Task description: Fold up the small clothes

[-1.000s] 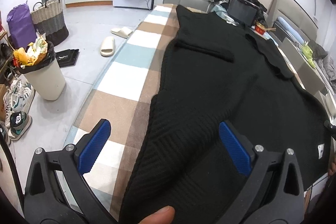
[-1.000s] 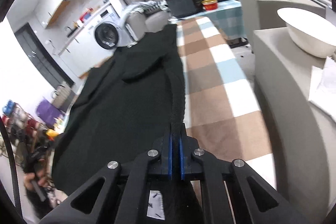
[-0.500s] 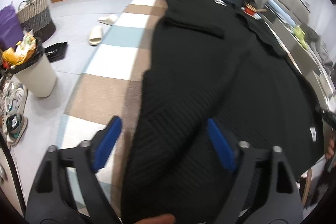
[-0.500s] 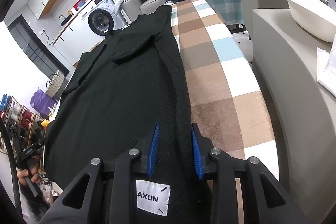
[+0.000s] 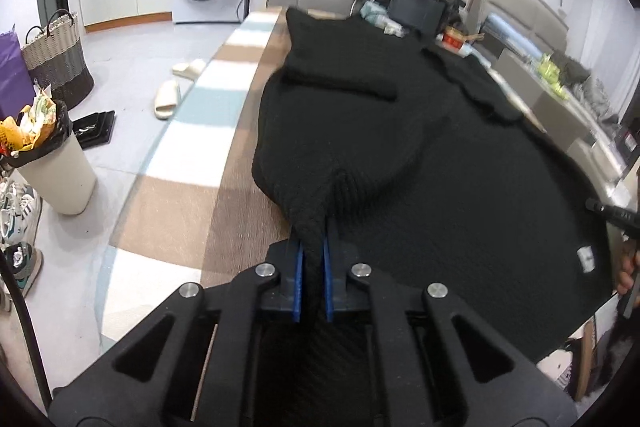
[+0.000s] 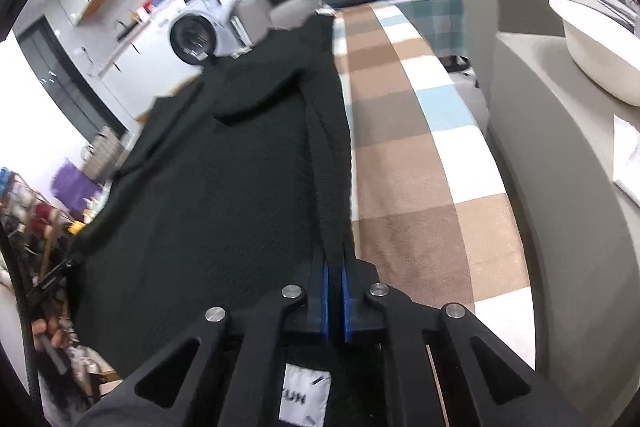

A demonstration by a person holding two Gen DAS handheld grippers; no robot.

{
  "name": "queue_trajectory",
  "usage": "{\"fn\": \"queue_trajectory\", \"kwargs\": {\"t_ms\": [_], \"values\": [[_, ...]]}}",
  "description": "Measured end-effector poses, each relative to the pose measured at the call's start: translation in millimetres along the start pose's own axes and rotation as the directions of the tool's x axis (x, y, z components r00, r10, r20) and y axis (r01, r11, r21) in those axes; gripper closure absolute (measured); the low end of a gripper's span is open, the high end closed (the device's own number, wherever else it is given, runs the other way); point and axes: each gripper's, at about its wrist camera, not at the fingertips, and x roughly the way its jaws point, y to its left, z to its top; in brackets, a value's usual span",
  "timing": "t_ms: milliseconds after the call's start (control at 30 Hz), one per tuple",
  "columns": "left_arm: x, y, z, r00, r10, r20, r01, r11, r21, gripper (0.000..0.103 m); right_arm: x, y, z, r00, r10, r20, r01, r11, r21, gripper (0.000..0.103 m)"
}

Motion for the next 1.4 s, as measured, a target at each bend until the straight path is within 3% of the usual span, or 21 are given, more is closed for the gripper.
{"fn": "queue_trajectory", "kwargs": {"t_ms": [100, 233, 333, 433, 533, 667, 733, 800, 867, 900, 967, 1000, 1200, 1233, 1267, 1333, 1367, 1400], "values": [[-17, 0, 8, 0.999, -0.013, 0.049, 0.014, 1.0, -0.007, 0.098, -24, -8, 2, 0.995, 0.089, 0.054, -0.092, 0.995, 0.048, 0.099], [-36, 0, 19, 0.994, -0.043, 0.101, 0.046, 0.999, -0.021, 0.098, -49, -12, 9, 0.961, 0.224, 0.161, -0.239, 0.967, 0.085, 0.099], [-44, 1, 31, 0.988, -0.042, 0.146, 0.046, 0.999, -0.026, 0.098, -59, -7, 16, 0.937, 0.254, 0.24, -0.28, 0.957, 0.081, 0.099], [-43, 9, 46, 0.985, -0.029, 0.167, 0.037, 0.998, -0.042, 0.098, -60, -2, 26, 0.929, 0.231, 0.29, -0.266, 0.96, 0.084, 0.099], [-33, 19, 61, 0.985, -0.016, 0.174, 0.026, 0.998, -0.058, 0.098, -52, -3, 41, 0.937, 0.168, 0.305, -0.206, 0.974, 0.097, 0.099], [-4, 27, 77, 0.989, -0.01, 0.147, 0.021, 0.997, -0.078, 0.098, -26, -4, 61, 0.951, 0.14, 0.274, -0.177, 0.977, 0.115, 0.098], [20, 28, 83, 0.994, 0.008, 0.105, 0.0, 0.997, -0.08, 0.097, -9, 0, 66, 0.97, 0.087, 0.228, -0.112, 0.988, 0.103, 0.098], [41, 30, 85, 0.998, 0.03, 0.057, -0.024, 0.996, -0.09, 0.094, 9, -1, 70, 0.983, 0.025, 0.184, -0.043, 0.995, 0.095, 0.091], [56, 33, 85, 0.998, 0.059, 0.018, -0.057, 0.994, -0.097, 0.083, 22, -5, 70, 0.994, -0.02, 0.108, 0.01, 0.996, 0.089, 0.085], [62, 35, 84, 0.997, 0.079, 0.009, -0.077, 0.992, -0.1, 0.071, 24, -8, 68, 0.995, -0.033, 0.093, 0.025, 0.996, 0.085, 0.082], [69, 41, 84, 0.995, 0.1, 0.002, -0.099, 0.988, -0.117, 0.058, 22, -20, 63, 0.993, -0.065, 0.102, 0.055, 0.994, 0.094, 0.047], [73, 45, 85, 0.996, 0.091, 0.001, -0.09, 0.987, -0.129, 0.055, 23, -24, 62, 0.992, -0.073, 0.106, 0.062, 0.993, 0.103, 0.045], [109, 43, 99, 0.999, 0.046, -0.015, -0.048, 0.991, -0.127, 0.054, 47, -36, 66, 0.999, 0.017, 0.051, -0.023, 0.991, 0.134, 0.046], [116, 41, 100, 0.999, 0.038, -0.025, -0.041, 0.991, -0.129, 0.057, 52, -33, 68, 0.999, 0.028, 0.041, -0.033, 0.991, 0.128, 0.05], [123, 38, 102, 0.999, 0.021, -0.037, -0.025, 0.991, -0.129, 0.061, 57, -30, 69, 0.999, 0.035, 0.028, -0.038, 0.991, 0.125, 0.059], [132, 32, 102, 0.998, -0.011, -0.054, 0.005, 0.994, -0.109, 0.085, 66, -21, 71, 0.999, 0.039, 0.003, -0.039, 0.994, 0.099, 0.07], [136, 27, 101, 0.998, -0.013, -0.064, 0.007, 0.996, -0.087, 0.089, 68, -16, 71, 0.999, 0.032, -0.006, -0.031, 0.997, 0.077, 0.08], [139, 21, 98, 0.997, -0.007, -0.077, 0.003, 0.999, -0.053, 0.093, 70, -12, 70, 0.999, 0.033, -0.015, -0.032, 0.998, 0.058, 0.082]]}}
